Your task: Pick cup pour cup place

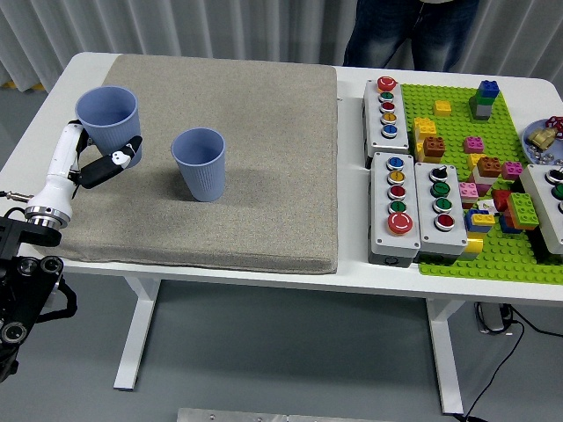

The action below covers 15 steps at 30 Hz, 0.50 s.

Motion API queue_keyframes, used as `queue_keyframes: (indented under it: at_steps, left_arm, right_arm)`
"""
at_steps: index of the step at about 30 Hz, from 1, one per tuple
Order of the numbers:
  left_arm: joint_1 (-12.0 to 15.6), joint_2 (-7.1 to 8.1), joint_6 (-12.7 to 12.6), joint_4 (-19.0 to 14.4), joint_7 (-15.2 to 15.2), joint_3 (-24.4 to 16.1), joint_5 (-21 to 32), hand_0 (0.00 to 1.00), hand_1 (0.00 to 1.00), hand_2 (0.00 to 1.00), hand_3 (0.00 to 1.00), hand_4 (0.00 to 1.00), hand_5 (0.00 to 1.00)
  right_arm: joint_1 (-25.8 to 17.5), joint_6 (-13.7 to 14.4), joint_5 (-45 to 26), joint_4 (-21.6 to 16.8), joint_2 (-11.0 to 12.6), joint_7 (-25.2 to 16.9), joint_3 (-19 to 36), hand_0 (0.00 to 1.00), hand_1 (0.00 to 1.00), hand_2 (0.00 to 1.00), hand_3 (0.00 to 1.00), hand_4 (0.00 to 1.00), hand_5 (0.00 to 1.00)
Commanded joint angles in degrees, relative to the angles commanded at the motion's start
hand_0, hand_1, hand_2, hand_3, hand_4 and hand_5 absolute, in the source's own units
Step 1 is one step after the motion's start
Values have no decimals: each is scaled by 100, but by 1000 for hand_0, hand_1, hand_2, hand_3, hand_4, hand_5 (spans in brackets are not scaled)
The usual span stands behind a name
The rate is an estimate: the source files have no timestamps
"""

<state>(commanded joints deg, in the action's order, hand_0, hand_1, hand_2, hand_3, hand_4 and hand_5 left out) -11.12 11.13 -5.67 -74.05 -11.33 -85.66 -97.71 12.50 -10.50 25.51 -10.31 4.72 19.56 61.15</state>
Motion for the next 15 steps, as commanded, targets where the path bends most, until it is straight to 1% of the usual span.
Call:
queue_keyframes:
  at_steps: [1,2,3,7,12,15]
  left_arm:
    - [4,21,-14,-80,29,21,-125,590,558,742,923,627,311]
    - [8,47,-35,-219,67,50,-398,590,558,742,923,627,311]
    - [8,80,-44,-315,124,90,-557,590,558,742,923,627,311]
    - [-24,192,-45,-587,256,241,-1360,590,558,742,923,627,311]
    - [-129,317,-24,-683,333,416,-2332,590,559,742,923,629,311]
    - [-188,374,-36,-709,357,515,-2652,590,559,742,921,628,311]
  right_arm:
    - [-1,0,10,0,1,1,3,769,716,754,624,209,306]
    - [-2,2,27,0,2,3,10,769,716,754,624,209,306]
    - [-6,2,12,0,3,-2,1,769,716,754,624,209,306]
    - [-12,4,-7,0,8,-7,-10,769,716,754,624,209,306]
    - [-5,13,-47,0,18,-23,-39,769,716,754,624,208,306]
    - [-6,18,-101,0,22,-43,-61,769,717,754,624,209,305]
